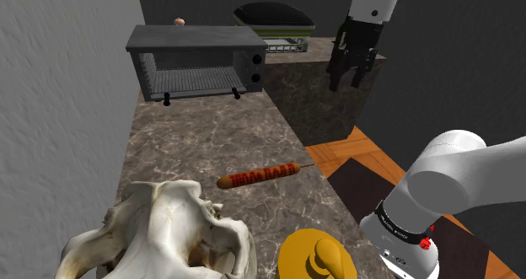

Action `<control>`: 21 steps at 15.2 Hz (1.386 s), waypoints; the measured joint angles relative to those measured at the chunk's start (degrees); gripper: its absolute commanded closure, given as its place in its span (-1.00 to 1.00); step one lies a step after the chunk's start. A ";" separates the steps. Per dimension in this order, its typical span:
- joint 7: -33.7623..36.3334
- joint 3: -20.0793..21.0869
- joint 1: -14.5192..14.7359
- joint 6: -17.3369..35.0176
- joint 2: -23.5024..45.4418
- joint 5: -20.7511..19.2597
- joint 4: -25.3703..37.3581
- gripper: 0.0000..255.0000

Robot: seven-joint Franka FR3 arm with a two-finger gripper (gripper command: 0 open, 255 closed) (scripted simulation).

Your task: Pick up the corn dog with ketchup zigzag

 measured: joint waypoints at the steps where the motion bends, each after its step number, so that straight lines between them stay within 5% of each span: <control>1: 0.00 0.00 0.00 0.00 0.00 0.00 0.00 -1.00; 21: -39.20 3.25 22.82 41.88 20.13 1.67 -14.74 -1.00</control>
